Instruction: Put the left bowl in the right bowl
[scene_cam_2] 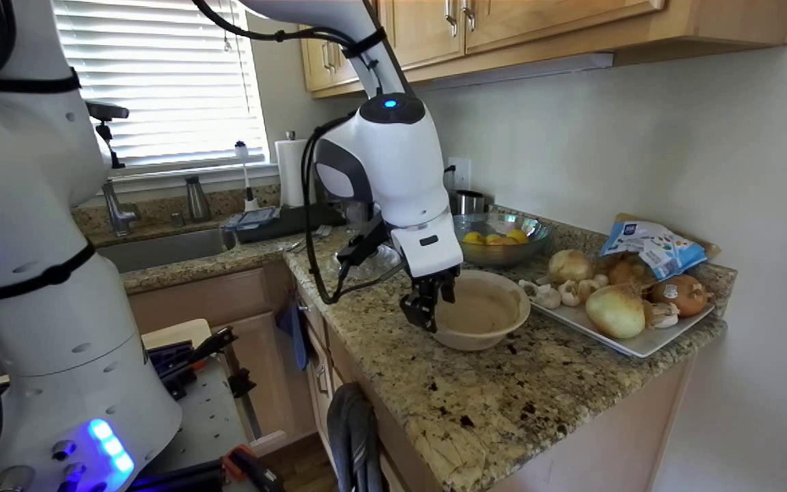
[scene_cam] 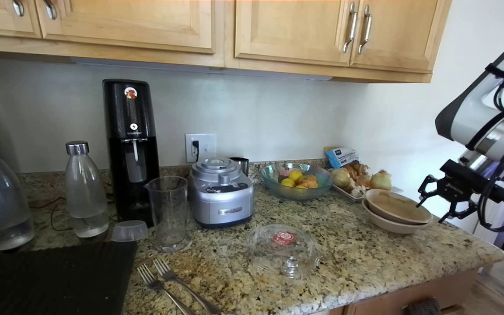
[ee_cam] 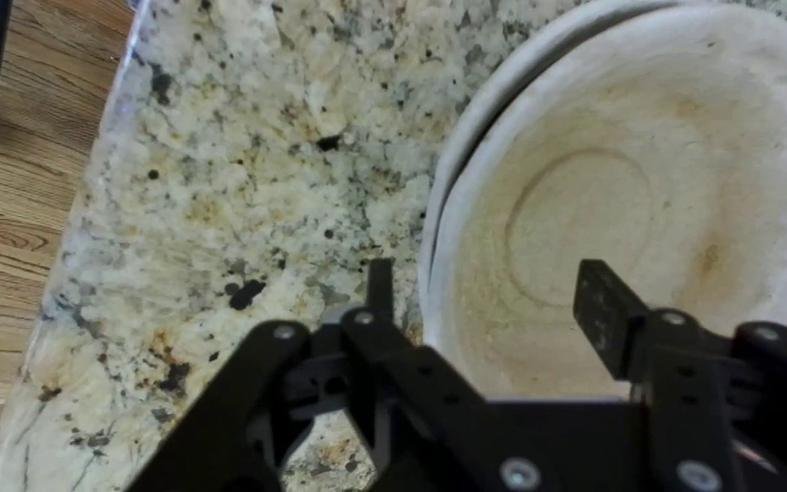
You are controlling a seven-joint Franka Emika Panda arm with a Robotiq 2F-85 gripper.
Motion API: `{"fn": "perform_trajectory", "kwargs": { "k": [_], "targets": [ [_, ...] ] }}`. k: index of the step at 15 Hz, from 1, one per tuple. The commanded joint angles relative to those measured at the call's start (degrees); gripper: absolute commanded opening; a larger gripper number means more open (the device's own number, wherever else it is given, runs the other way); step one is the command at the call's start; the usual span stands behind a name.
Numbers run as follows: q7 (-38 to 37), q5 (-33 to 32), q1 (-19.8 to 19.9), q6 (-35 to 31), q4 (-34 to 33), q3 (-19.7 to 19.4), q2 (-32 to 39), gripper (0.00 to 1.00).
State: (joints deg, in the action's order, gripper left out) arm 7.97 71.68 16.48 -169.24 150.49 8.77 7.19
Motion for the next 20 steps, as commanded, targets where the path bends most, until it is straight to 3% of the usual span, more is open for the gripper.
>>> {"fn": "perform_trajectory", "kwargs": {
  "k": [1, 3, 4, 12, 13, 20],
  "targets": [
    [-2.8, -5.2, -0.1, 3.2, 5.7, -0.5, -7.6, 0.98],
    [-5.5, -9.6, -0.3, 3.7, 7.3, -0.5, -9.8, 1.0],
    [-6.9, -12.0, -4.7, 4.7, 7.8, -5.1, -11.0, 1.0],
    [-17.6, -28.3, -8.7, 4.7, 8.7, -8.6, -17.0, 1.0],
    [-14.2, -25.1, -7.2, 3.6, 6.3, -7.0, -12.8, 1.0],
    [-15.3, -26.5, -7.6, 3.6, 6.8, -7.2, -14.0, 1.0]
  ]
}}
